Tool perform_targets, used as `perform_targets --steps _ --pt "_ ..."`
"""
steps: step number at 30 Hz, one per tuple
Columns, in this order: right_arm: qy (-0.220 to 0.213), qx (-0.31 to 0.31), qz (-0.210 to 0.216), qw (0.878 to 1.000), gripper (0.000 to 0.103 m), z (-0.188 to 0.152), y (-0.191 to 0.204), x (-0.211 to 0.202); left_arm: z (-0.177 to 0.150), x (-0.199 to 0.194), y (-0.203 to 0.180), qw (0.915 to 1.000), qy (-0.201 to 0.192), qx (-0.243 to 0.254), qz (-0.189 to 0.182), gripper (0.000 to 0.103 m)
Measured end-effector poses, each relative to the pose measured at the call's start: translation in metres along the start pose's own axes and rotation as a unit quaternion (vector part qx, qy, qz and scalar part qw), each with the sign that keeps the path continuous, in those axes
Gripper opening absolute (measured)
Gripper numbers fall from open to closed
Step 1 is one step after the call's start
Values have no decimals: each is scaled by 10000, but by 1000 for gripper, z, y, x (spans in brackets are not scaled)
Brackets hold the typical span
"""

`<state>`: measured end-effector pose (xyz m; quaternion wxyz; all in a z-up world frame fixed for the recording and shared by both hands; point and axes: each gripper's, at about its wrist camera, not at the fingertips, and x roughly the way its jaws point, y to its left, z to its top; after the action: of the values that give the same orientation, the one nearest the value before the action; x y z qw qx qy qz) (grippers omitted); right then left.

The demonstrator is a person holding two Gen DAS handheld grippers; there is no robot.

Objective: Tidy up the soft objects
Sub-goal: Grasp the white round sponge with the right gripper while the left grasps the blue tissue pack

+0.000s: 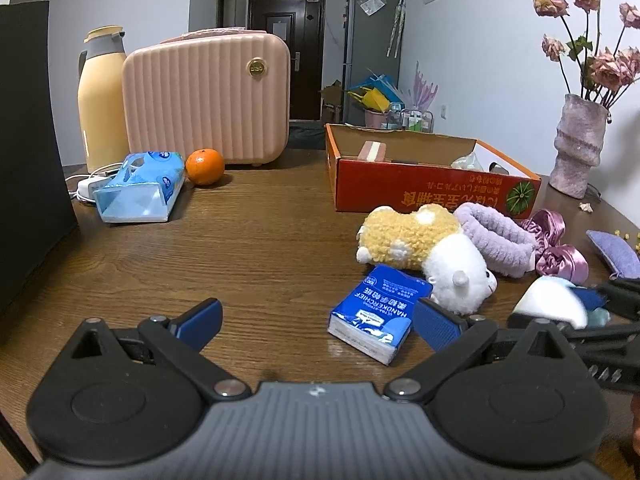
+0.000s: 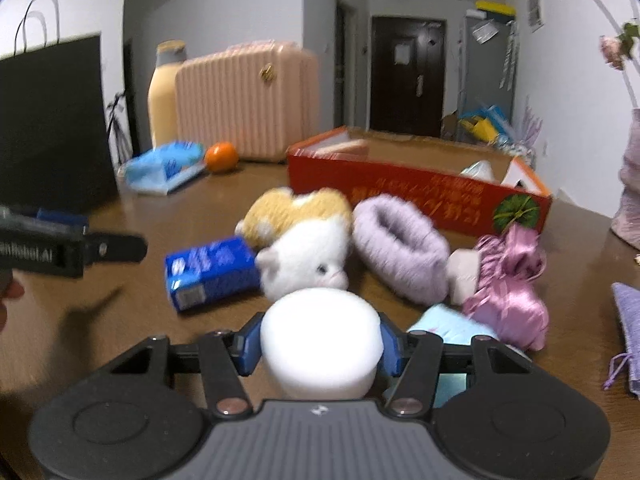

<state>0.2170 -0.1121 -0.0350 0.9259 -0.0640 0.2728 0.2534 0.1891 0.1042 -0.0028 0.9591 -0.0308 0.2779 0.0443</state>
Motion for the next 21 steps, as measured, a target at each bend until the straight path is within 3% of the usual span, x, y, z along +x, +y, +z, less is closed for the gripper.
perform_targets --steps 11,21 --pt "-806 499 -367 9948 56 15 -35 -34 6 22 -8 9996 165 195 -133 103" --pt "-959 745 -720 9900 56 16 -69 -43 1 55 -31 9966 561 591 -142 103"
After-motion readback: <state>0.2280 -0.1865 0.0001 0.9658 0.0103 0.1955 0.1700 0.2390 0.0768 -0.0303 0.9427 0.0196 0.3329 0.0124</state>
